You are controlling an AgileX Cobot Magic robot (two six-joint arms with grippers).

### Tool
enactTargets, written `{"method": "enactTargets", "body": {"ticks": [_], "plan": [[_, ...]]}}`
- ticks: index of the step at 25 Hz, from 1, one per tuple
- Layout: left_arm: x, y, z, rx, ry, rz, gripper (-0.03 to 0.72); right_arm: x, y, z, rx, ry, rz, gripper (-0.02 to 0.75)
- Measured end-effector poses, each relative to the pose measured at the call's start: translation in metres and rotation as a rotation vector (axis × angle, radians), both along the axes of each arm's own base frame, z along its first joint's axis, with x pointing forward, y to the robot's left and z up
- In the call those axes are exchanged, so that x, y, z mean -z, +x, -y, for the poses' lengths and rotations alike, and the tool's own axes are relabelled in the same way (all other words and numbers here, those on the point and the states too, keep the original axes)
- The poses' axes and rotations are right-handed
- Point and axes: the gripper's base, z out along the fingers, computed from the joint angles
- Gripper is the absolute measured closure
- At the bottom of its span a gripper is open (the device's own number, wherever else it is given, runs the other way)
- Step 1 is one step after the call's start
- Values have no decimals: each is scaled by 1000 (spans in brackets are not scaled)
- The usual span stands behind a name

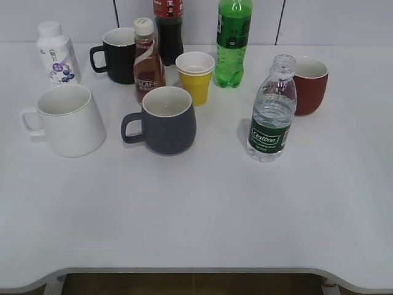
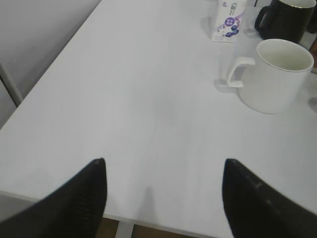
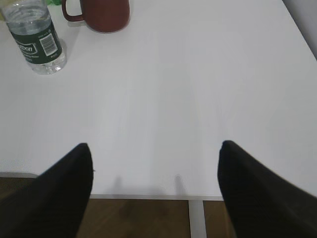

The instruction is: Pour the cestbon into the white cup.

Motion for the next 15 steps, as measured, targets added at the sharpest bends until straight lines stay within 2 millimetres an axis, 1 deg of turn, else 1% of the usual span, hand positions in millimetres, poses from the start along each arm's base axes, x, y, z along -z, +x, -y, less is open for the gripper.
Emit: {"method": "enactTargets", "body": {"ticks": [15], "plan": [[0, 0, 0, 0, 0, 0, 141, 0, 0, 0, 0, 1, 0, 148]]}}
